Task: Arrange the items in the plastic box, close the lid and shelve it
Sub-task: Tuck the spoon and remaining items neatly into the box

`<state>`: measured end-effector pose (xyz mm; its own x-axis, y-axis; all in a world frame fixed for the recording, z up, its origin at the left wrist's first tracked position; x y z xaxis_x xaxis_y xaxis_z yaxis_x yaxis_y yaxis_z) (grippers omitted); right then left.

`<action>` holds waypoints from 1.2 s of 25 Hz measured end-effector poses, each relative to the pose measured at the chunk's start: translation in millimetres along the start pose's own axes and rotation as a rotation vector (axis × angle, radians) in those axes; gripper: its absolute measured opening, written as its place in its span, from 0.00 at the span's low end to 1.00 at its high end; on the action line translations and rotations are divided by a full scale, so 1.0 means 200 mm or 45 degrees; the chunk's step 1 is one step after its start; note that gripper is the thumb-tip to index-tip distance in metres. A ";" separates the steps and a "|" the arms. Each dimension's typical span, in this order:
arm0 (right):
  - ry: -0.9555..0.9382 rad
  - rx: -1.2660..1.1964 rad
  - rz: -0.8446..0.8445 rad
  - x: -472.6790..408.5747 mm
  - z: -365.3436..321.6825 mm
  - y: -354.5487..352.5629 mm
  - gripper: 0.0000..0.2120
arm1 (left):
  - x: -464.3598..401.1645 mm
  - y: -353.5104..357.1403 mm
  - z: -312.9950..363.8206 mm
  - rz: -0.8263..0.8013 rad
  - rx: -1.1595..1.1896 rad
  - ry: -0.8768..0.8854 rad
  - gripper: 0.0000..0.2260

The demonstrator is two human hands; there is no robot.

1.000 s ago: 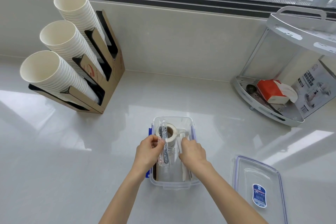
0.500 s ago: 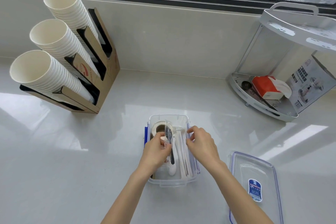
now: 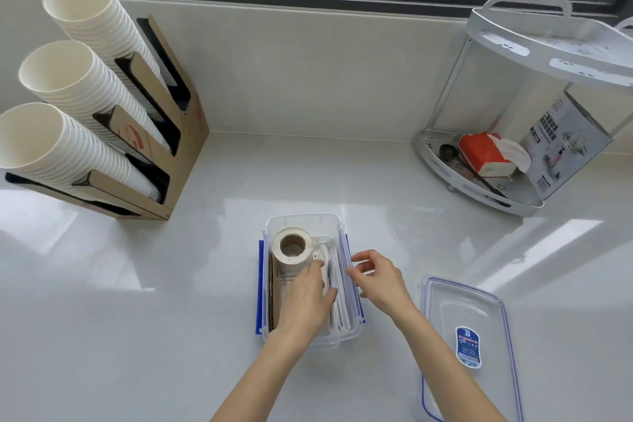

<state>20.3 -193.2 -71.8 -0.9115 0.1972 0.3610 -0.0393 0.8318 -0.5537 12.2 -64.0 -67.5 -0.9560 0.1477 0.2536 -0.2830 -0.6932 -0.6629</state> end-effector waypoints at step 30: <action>0.035 -0.110 0.039 0.16 0.16 -0.08 0.07 | 0.08 -0.19 -0.12 0.346 -0.041 -0.179 0.19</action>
<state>-21.4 -217.3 -74.6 -0.8999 0.2369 0.3660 0.0254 0.8666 -0.4983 6.6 -17.9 -55.1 -0.9775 -0.1402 0.1576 -0.0232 -0.6711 -0.7410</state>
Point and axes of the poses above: each hand's wrist, its own x-axis away from the middle knuckle, its own y-axis out of the palm, z = x × y, the point moved 3 cm from there along -x, towards the middle knuckle, and after that the axes turned 3 degrees about x, right-handed, at the moved point
